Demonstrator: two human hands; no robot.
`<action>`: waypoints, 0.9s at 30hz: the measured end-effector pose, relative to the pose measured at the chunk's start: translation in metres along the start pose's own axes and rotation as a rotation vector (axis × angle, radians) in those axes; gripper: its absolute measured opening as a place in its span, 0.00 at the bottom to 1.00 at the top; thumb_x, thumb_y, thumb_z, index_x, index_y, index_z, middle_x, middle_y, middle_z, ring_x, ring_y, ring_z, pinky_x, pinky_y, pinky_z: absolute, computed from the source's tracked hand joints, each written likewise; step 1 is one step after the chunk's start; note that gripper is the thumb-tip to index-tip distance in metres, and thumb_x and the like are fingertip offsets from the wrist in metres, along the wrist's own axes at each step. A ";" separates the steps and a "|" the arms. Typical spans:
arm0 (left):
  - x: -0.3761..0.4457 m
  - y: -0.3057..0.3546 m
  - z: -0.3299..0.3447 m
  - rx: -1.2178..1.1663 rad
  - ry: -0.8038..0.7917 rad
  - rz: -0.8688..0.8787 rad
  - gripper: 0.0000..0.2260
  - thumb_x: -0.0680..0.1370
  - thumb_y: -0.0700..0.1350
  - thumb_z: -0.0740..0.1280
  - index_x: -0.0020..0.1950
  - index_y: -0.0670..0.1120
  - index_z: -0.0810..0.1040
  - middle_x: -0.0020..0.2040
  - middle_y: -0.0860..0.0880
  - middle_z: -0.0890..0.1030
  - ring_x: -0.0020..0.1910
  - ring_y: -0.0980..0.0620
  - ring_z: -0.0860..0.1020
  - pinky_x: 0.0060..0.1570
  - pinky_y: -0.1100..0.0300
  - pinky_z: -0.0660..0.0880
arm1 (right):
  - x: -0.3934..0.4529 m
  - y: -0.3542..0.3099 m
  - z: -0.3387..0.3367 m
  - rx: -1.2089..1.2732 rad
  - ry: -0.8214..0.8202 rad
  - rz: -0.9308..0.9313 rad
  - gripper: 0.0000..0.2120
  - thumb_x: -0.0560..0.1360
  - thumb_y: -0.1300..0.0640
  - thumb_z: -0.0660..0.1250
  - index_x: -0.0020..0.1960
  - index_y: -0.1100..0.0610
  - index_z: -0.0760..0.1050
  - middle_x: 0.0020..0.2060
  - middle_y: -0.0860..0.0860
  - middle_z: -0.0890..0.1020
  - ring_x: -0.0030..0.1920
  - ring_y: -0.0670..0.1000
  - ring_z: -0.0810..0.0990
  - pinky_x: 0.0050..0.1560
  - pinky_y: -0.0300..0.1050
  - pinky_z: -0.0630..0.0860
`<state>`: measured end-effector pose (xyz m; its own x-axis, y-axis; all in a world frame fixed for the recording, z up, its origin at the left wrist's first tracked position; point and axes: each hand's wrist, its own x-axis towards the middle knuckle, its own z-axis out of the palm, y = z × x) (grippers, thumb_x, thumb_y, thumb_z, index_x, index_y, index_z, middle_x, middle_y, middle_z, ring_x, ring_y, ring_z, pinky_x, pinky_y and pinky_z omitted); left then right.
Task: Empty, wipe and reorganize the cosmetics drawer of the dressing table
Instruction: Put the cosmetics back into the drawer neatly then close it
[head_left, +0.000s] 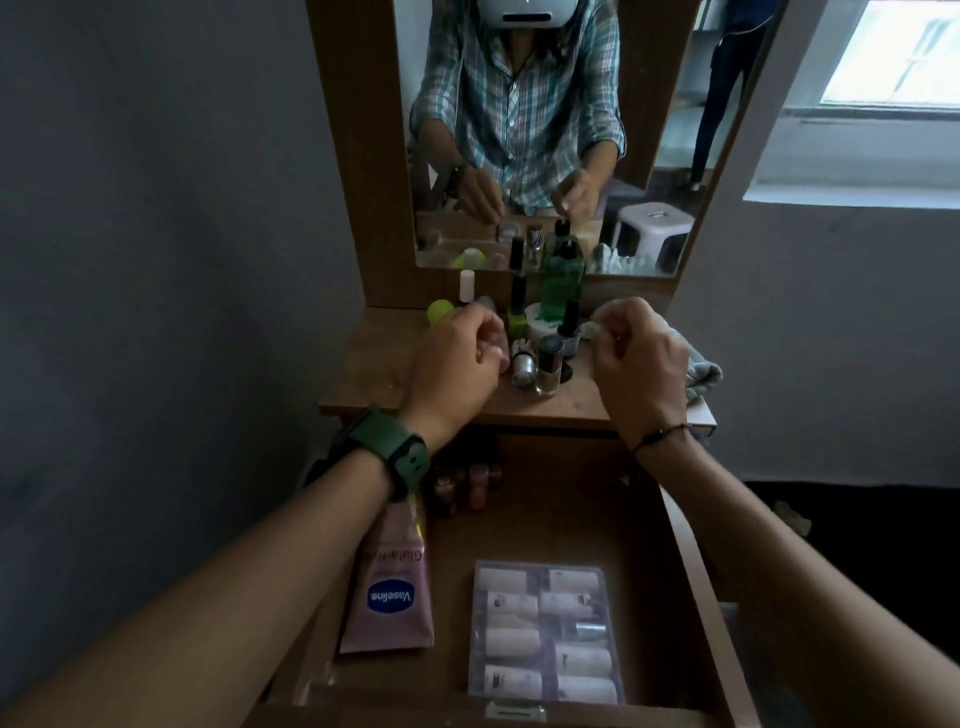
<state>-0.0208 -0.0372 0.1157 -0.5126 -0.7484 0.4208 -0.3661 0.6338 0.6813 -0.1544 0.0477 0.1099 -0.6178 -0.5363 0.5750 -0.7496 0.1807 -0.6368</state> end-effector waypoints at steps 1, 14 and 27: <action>0.012 -0.001 0.001 -0.005 0.007 -0.018 0.08 0.74 0.33 0.64 0.52 0.38 0.77 0.46 0.47 0.76 0.41 0.54 0.74 0.45 0.61 0.74 | 0.009 -0.001 0.000 -0.004 -0.013 0.000 0.06 0.74 0.66 0.63 0.48 0.63 0.77 0.42 0.58 0.82 0.39 0.52 0.76 0.39 0.38 0.66; 0.099 -0.043 -0.015 0.347 -0.102 -0.039 0.17 0.75 0.35 0.63 0.63 0.41 0.75 0.60 0.40 0.79 0.60 0.41 0.76 0.56 0.54 0.72 | 0.090 -0.056 0.055 -0.452 -0.551 -0.348 0.13 0.76 0.64 0.59 0.58 0.61 0.76 0.54 0.60 0.80 0.55 0.60 0.78 0.47 0.47 0.73; 0.108 -0.040 -0.004 0.417 -0.014 0.118 0.10 0.76 0.35 0.59 0.51 0.37 0.79 0.51 0.38 0.81 0.52 0.40 0.77 0.46 0.52 0.72 | 0.098 -0.046 0.063 -0.500 -0.548 -0.344 0.11 0.73 0.67 0.61 0.53 0.64 0.77 0.52 0.62 0.80 0.53 0.62 0.78 0.43 0.45 0.68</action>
<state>-0.0586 -0.1446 0.1359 -0.5794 -0.6653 0.4707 -0.5852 0.7416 0.3278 -0.1657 -0.0651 0.1637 -0.2271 -0.9324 0.2812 -0.9735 0.2095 -0.0915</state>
